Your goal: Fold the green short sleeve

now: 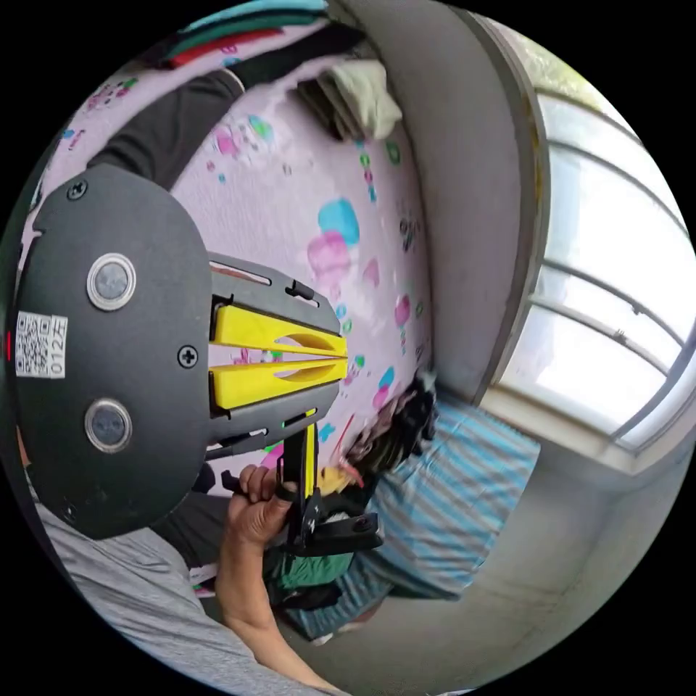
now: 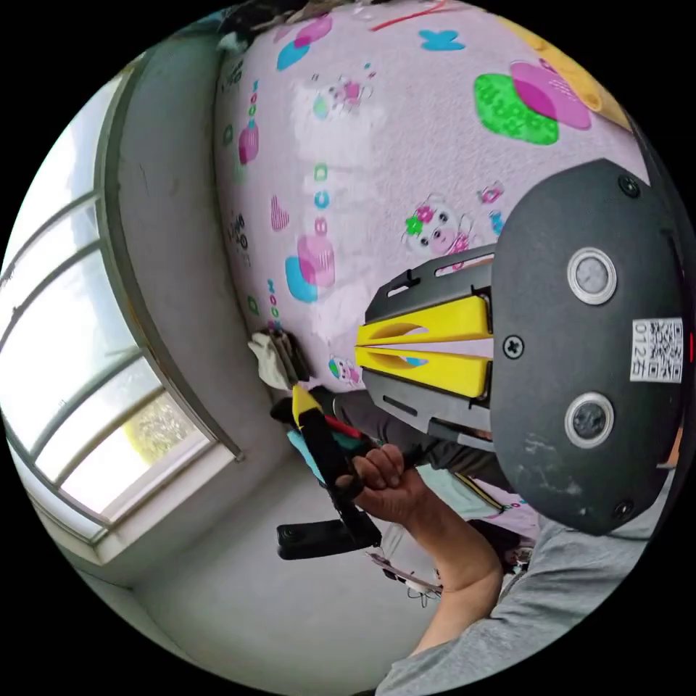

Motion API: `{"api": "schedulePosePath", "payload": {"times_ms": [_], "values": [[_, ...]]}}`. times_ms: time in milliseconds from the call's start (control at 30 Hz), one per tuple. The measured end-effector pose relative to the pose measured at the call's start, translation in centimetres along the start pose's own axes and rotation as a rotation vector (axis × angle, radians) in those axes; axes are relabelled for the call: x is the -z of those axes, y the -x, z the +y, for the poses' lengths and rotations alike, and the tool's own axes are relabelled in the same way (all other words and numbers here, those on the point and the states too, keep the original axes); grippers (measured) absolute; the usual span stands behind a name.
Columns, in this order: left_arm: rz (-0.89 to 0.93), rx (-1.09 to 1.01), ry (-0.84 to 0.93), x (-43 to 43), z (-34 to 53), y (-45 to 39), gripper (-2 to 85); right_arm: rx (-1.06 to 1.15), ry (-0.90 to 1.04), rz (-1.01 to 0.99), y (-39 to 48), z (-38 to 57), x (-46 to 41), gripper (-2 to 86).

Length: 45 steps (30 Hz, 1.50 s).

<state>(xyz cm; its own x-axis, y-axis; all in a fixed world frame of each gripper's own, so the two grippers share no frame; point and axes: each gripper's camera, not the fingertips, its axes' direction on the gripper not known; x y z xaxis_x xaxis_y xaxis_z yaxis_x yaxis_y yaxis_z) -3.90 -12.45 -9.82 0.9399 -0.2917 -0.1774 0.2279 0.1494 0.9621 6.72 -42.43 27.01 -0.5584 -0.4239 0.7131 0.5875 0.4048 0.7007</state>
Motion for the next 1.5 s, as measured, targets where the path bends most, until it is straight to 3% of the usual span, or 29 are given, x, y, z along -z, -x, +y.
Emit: {"api": "schedulePosePath", "payload": {"times_ms": [200, 300, 433, 567, 767, 900, 1000, 1267, 1500], "values": [[0.305, -0.239, 0.114, -13.0, -5.6, -15.9, 0.7, -0.132, -0.237, 0.199, -5.8, 10.9, 16.4, -0.7], [0.462, -0.361, 0.179, -18.8, -7.6, -24.3, 0.7, -0.221, -0.372, 0.415, -8.2, 17.6, 25.8, -0.7], [0.599, -0.518, 0.262, -25.9, -8.8, -35.5, 0.8, -0.404, -0.502, 0.884, -11.6, 28.4, 39.0, -0.2], [0.694, -0.606, 0.351, -31.4, -9.0, -43.7, 0.8, -0.641, -0.427, 1.360, -15.8, 38.4, 49.7, 3.4], [0.731, -0.712, 0.461, -37.9, -8.2, -54.1, 0.8, -0.915, -0.344, 1.611, -20.7, 47.4, 61.9, 9.3], [0.729, -0.723, 0.508, -40.6, -7.4, -57.7, 1.1, -1.035, -0.268, 1.568, -24.0, 50.6, 65.6, 7.5], [0.710, -0.709, 0.540, -42.1, -7.1, -58.8, 1.6, -0.990, -0.266, 1.545, -24.2, 51.6, 66.4, -0.1], [0.655, -0.727, 0.572, -42.9, -7.1, -60.1, 6.6, -0.679, -0.514, 1.080, -20.6, 49.8, 65.3, -1.0], [0.613, -0.646, 0.431, -40.1, -9.8, -57.7, 9.5, -0.435, -0.607, 0.676, -18.5, 47.4, 65.2, -1.0]]}}
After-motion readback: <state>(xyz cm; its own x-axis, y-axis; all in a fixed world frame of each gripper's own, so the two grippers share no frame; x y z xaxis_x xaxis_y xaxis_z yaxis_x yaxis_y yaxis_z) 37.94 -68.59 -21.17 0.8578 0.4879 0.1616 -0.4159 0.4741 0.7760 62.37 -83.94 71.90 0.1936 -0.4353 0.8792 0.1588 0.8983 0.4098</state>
